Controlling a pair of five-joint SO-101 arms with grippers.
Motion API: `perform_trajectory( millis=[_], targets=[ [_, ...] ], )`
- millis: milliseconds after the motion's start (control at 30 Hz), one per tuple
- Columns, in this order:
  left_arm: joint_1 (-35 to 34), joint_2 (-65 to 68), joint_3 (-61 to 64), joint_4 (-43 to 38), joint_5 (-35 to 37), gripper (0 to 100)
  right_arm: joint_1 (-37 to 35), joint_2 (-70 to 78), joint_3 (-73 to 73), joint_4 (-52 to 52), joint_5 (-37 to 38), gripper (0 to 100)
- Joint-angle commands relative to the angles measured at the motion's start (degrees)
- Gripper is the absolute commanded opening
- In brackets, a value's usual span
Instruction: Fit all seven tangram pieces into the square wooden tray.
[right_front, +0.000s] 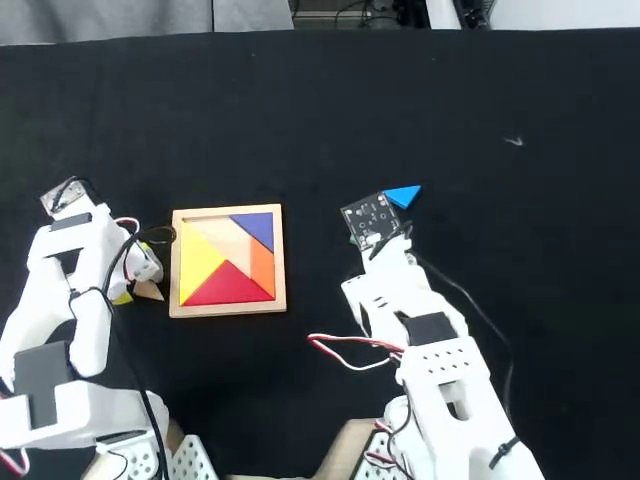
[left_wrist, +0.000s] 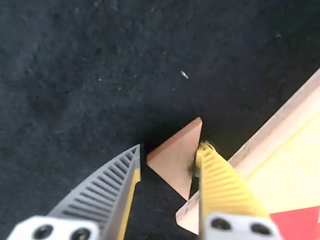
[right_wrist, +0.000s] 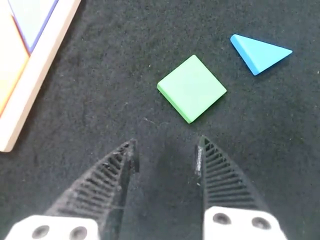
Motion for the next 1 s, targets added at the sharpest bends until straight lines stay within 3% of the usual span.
perform_trajectory(
  millis=[0, 133, 333, 600, 967],
  targets=[
    [0.0, -0.3, -0.7, -0.4, -6.0, 19, 0.7, -1.0, -0.1, -1.1, -0.1, 19.4],
    [0.0, -0.3, -0.2, 0.6, -11.2, 27, 0.7, -1.0, -0.1, -1.1, -0.1, 19.4],
    [0.9, -0.3, -0.3, 2.0, -11.3, 28, 0.7, -1.0, -0.1, -1.1, -0.1, 19.4],
    [0.9, -0.3, -0.5, 2.0, -6.9, 13, 0.7, -1.0, -0.1, -1.1, -0.1, 19.4],
    [1.9, -1.0, -2.7, 3.3, -6.1, 12, 0.8, -1.1, -0.1, -1.1, -0.1, 19.4]
  ],
)
